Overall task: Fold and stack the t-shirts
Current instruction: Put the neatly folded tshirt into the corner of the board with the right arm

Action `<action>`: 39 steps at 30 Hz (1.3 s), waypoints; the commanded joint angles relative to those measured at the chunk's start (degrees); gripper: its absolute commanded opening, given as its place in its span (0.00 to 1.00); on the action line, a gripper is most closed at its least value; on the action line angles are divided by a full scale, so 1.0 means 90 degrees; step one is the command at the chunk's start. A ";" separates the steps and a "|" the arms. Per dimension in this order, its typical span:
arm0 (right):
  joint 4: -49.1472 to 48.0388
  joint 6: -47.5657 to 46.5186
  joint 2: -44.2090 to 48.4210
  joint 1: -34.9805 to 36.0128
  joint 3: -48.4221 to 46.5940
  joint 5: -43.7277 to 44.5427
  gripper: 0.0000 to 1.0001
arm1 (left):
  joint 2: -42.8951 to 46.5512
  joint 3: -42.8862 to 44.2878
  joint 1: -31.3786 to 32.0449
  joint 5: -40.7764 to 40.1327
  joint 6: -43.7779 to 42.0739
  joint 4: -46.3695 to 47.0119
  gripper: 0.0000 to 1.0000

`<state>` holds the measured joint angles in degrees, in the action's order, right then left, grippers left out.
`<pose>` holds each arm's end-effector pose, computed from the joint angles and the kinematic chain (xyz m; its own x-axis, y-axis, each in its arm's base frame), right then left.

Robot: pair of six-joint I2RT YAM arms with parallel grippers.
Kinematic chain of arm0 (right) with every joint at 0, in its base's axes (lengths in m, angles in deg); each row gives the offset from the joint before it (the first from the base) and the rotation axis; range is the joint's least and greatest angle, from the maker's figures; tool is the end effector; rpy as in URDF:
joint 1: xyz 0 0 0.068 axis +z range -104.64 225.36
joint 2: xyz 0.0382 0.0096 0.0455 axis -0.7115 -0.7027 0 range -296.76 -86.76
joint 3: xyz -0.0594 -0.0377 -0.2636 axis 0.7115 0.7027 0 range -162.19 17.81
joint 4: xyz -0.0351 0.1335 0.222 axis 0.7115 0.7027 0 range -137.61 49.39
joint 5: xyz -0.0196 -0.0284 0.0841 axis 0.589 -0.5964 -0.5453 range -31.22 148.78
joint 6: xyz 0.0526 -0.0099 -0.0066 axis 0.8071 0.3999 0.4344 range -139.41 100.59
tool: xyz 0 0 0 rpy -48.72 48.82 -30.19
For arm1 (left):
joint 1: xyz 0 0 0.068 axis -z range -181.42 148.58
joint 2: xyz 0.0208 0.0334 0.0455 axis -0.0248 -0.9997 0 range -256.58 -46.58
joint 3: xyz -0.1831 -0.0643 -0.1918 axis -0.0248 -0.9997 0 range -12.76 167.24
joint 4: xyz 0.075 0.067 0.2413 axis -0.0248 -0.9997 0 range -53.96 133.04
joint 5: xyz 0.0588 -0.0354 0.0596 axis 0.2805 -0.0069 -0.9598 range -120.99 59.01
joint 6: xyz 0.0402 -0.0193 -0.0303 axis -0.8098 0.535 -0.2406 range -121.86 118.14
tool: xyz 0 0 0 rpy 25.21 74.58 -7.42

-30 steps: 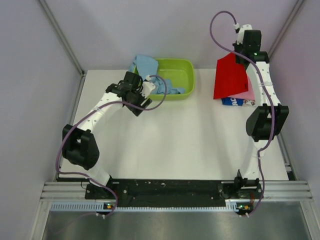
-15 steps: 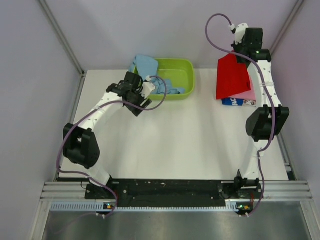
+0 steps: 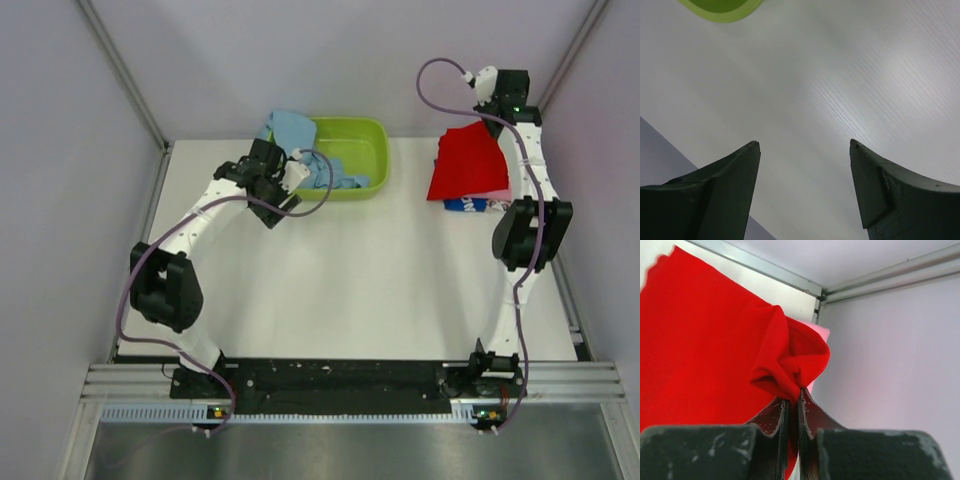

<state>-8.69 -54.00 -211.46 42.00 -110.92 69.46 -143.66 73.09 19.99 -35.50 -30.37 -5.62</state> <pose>0.4986 -0.0358 0.3452 -0.5889 -0.5242 -0.6151 -0.1519 0.8194 -0.5528 0.3355 -0.1285 0.2919 -0.5515 0.7274 -0.4083 0.6719 0.6774 0.2994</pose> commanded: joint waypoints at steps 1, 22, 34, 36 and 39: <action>-0.0700 -0.0512 -0.0196 -0.0213 -0.0346 0.0376 0.00 | -0.0209 0.0588 -0.0035 -0.0133 -0.0074 -0.0130 0.76; -0.1745 -0.1596 -0.0274 -0.0838 0.0025 -0.0600 0.00 | -0.0825 0.1028 -0.0035 -0.0397 -0.0191 -0.0228 0.76; -0.2916 -0.2006 -0.0870 -0.1111 0.0279 -0.0552 0.00 | -0.1030 0.1086 -0.0054 -0.0602 -0.0211 -0.0296 0.76; -0.3403 -0.2065 -0.0987 -0.1121 0.0338 -0.0386 0.15 | -0.1098 0.1155 -0.0054 -0.0612 -0.0191 -0.0335 0.76; -0.4126 -0.1939 -0.1192 -0.1151 0.0241 0.0062 0.53 | -0.1147 0.1185 -0.0045 -0.0602 -0.0162 -0.0355 0.76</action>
<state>-32.04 -71.09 -221.14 32.86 -107.38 65.24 -153.54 80.98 19.92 -40.09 -32.01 -8.53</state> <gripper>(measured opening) 0.362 0.763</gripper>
